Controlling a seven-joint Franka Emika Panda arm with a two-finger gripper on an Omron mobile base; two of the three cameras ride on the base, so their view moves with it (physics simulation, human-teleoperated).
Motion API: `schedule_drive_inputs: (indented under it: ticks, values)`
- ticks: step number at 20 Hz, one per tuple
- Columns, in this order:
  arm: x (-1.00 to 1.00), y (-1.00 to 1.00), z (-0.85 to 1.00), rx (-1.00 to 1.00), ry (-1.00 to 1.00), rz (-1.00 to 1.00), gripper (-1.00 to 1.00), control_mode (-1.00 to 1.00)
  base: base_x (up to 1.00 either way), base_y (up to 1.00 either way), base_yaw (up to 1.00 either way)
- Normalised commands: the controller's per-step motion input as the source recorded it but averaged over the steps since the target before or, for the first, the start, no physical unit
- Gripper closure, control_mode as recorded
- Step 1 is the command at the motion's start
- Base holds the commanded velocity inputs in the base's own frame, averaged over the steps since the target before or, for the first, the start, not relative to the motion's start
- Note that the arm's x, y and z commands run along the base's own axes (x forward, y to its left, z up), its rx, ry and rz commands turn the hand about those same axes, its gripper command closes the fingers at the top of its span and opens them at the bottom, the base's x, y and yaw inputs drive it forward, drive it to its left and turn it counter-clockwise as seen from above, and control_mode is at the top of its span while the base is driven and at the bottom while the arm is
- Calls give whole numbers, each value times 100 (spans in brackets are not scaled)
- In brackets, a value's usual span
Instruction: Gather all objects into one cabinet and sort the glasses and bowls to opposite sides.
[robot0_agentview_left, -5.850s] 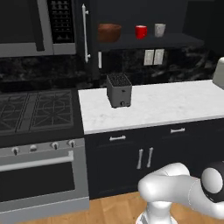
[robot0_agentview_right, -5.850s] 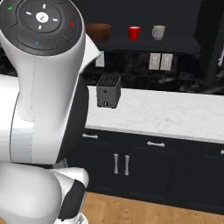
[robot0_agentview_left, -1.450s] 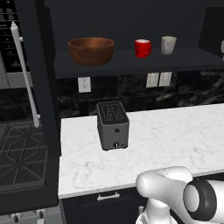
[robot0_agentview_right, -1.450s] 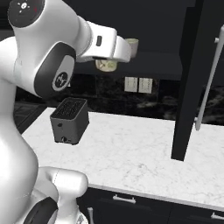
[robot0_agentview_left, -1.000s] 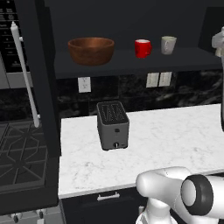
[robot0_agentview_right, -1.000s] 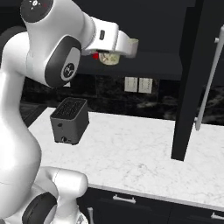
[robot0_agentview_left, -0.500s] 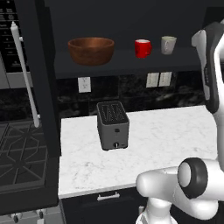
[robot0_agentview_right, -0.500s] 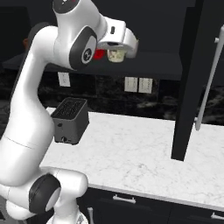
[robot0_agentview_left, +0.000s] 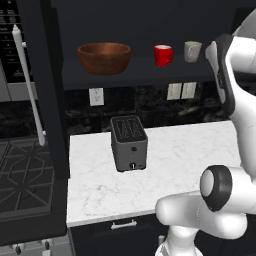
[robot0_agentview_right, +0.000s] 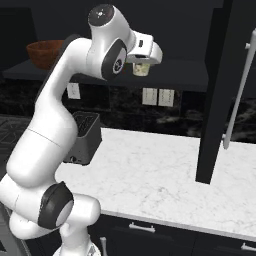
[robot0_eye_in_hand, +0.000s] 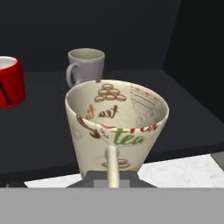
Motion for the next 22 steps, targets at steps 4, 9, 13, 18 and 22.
schedule_drive_inputs:
  ticks: [4, 9, 13, 18, 22]
  values:
    - [80, -39, -43, 0, 0, 0, 100, -100, 0, 0, 0]
    - [86, -37, -20, 0, 0, 0, 100, -100, 0, 0, 0]
    - [86, -32, -13, 0, 0, 0, 100, -100, 0, 0, 0]
    - [83, -30, -25, 0, 0, 0, 100, -100, 0, 0, 0]
    - [83, -33, -28, 0, 0, 0, 100, -100, 0, 0, 0]
